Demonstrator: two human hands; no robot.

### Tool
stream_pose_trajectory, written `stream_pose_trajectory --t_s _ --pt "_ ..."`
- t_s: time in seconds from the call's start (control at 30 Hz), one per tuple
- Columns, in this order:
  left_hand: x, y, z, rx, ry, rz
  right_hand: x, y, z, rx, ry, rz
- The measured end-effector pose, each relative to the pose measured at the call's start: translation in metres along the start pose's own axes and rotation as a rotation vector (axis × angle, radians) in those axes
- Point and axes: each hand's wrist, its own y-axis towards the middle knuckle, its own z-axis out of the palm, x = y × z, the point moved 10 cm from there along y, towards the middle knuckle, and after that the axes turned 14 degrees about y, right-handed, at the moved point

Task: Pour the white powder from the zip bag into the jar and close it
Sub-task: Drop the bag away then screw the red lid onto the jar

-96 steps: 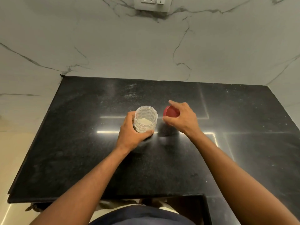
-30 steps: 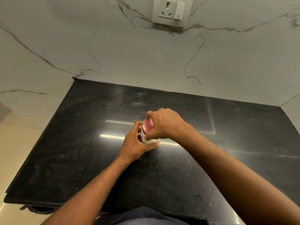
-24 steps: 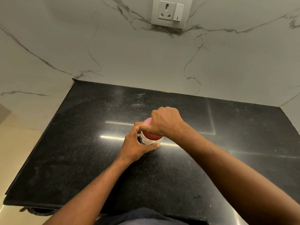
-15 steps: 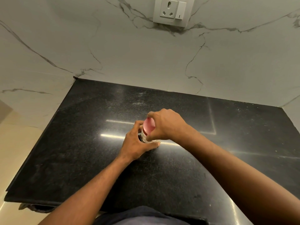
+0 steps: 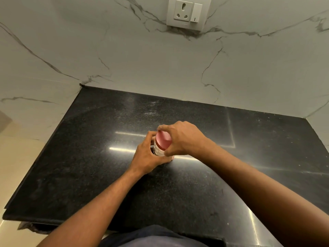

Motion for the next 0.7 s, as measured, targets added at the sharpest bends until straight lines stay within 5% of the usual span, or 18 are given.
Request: stream_pose_trajectory --t_s 0.17,0.27,0.43,0.7 --pt "-0.001 0.000 0.000 -0.006 0.002 0.006 -0.007 0.002 -0.008 -0.122 -0.099 0.168" --pt "-0.001 0.000 0.000 -0.011 0.007 0.002 -0.005 -0.008 -0.012 -0.163 -0.166 0.101" --pt "-0.002 0.000 0.000 0.002 0.010 0.013 0.005 -0.011 0.005 0.122 -0.050 -0.070" --pt "-0.005 0.002 0.002 0.031 0.031 0.009 0.004 0.014 -0.004 0.065 -0.025 0.039"
